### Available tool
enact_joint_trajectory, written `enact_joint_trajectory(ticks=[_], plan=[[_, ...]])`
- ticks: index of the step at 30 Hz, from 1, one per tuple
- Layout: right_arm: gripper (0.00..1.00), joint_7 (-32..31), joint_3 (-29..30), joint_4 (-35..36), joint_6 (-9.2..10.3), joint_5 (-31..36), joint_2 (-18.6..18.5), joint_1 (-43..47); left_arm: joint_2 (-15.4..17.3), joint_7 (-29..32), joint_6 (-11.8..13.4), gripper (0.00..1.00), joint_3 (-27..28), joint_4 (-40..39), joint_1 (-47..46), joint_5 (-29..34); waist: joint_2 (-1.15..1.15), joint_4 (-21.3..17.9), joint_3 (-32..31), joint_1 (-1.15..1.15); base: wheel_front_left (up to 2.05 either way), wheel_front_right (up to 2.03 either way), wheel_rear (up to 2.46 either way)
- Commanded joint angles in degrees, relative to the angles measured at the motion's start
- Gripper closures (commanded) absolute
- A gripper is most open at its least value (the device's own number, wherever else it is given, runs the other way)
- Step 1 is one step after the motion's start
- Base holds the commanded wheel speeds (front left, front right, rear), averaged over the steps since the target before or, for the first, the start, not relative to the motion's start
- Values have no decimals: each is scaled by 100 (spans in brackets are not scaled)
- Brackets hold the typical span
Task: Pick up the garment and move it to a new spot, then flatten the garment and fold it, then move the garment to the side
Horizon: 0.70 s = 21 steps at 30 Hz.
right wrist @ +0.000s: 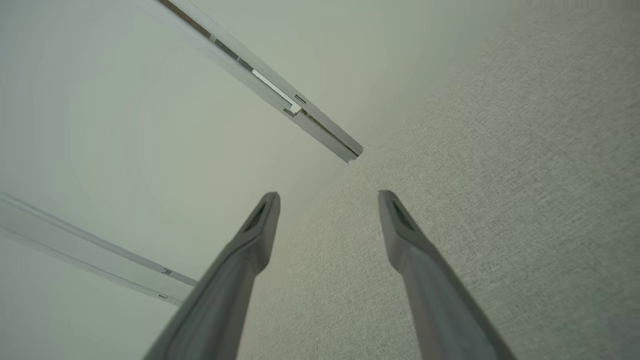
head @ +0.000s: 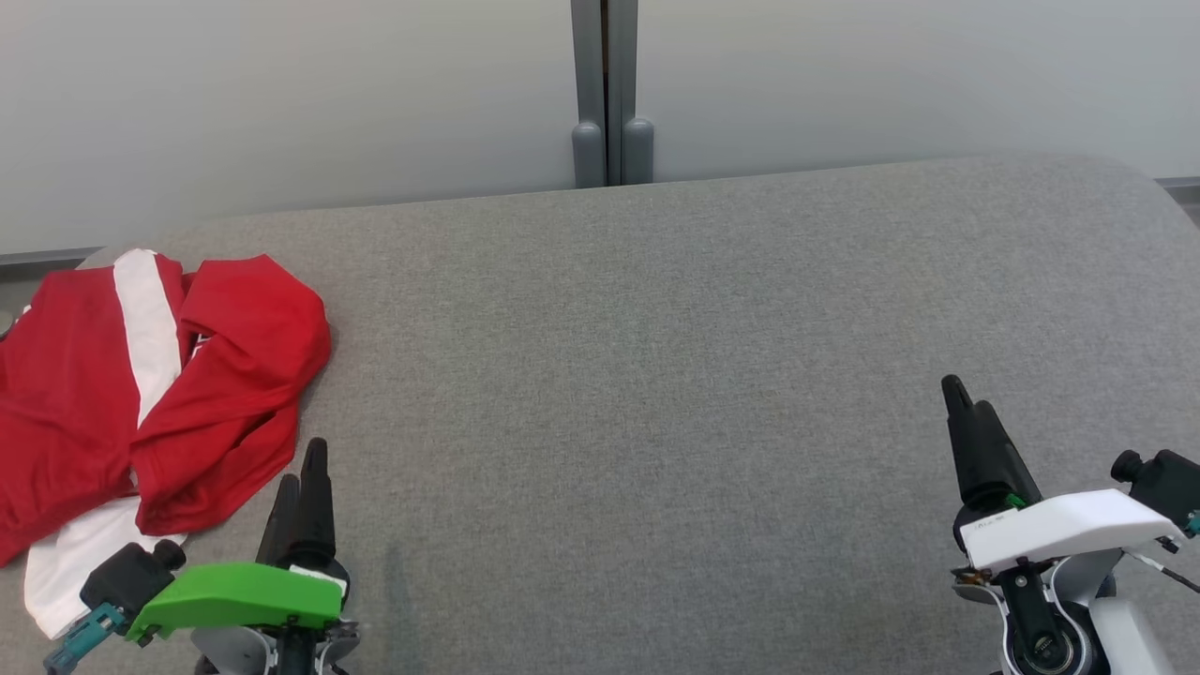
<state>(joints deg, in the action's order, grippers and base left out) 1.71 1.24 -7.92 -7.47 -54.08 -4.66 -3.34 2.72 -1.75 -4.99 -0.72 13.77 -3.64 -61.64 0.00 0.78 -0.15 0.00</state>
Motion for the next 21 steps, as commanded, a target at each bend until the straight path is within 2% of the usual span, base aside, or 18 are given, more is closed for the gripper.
enact_joint_trajectory(ticks=[1,8,21], plan=[[0,69,-38,100,-2,301,-67,-19,98,-66,33,0,-59,-37,-22,342,0,5,-5,0,0,0,0],[0,212,-82,124,-2,1068,-74,10,156,-208,155,0,-199,2,6,1182,0,24,-15,0,0,0,0],[0,451,-54,120,-2,2284,-40,55,289,-447,317,0,-446,-39,85,2345,0,55,-26,0,0,0,0]])
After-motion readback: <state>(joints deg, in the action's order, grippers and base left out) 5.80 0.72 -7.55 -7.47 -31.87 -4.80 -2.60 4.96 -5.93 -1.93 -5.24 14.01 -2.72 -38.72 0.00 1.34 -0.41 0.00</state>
